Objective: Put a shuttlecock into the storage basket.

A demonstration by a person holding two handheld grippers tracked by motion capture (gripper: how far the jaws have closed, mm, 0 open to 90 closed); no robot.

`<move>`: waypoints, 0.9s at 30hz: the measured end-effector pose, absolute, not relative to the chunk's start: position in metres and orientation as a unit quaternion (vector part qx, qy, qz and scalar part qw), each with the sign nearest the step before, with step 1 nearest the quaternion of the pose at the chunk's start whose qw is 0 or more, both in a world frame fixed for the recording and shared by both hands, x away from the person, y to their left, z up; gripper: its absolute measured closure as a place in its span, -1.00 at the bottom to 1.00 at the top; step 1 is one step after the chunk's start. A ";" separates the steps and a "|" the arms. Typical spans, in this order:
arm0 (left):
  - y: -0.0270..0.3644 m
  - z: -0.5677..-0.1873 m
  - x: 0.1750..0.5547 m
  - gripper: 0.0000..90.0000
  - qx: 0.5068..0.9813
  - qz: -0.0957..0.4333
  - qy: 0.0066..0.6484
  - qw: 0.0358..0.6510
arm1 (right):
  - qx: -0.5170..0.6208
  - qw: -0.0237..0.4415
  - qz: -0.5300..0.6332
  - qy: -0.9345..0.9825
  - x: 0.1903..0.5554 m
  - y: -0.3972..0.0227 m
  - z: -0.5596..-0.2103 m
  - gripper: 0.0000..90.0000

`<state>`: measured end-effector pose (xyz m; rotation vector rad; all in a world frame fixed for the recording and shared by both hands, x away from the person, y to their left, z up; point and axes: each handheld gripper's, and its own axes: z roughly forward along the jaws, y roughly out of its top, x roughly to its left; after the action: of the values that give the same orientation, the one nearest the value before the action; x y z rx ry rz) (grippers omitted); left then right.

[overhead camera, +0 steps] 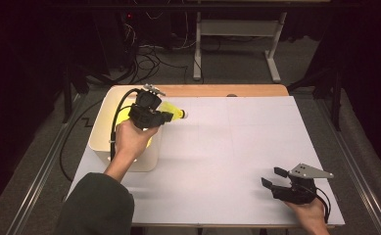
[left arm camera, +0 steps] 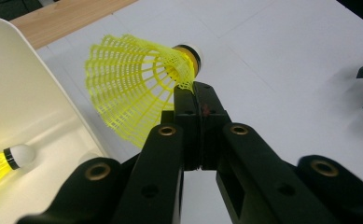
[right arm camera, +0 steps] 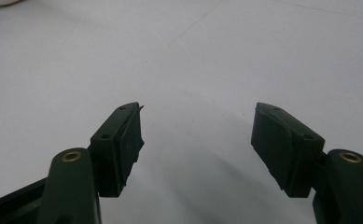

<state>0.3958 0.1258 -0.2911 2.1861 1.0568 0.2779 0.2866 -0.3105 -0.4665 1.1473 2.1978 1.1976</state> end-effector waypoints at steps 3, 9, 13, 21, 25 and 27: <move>0.128 -0.288 0.397 0.99 0.839 0.110 0.409 0.341 | 0.409 0.193 0.428 0.782 0.287 -0.311 -0.467 -0.24; 0.132 -0.284 0.399 0.99 0.836 0.114 0.413 0.343 | 0.410 0.192 0.430 0.782 0.286 -0.311 -0.467 -0.24; 0.137 -0.283 0.402 0.99 0.833 0.115 0.420 0.341 | 0.413 0.192 0.431 0.779 0.286 -0.312 -0.466 -0.24; 0.148 -0.279 0.403 0.99 0.827 0.125 0.431 0.339 | 0.412 0.193 0.431 0.779 0.286 -0.313 -0.466 -0.24; 0.152 -0.277 0.404 0.99 0.827 0.135 0.434 0.330 | 0.412 0.191 0.431 0.780 0.287 -0.313 -0.467 -0.24; 0.155 -0.275 0.404 0.99 0.826 0.137 0.438 0.328 | 0.412 0.191 0.431 0.780 0.287 -0.313 -0.467 -0.24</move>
<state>0.4042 0.1552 -0.2752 2.1631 1.1455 0.3576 0.2868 -0.3127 -0.4668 1.1562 2.1901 1.2106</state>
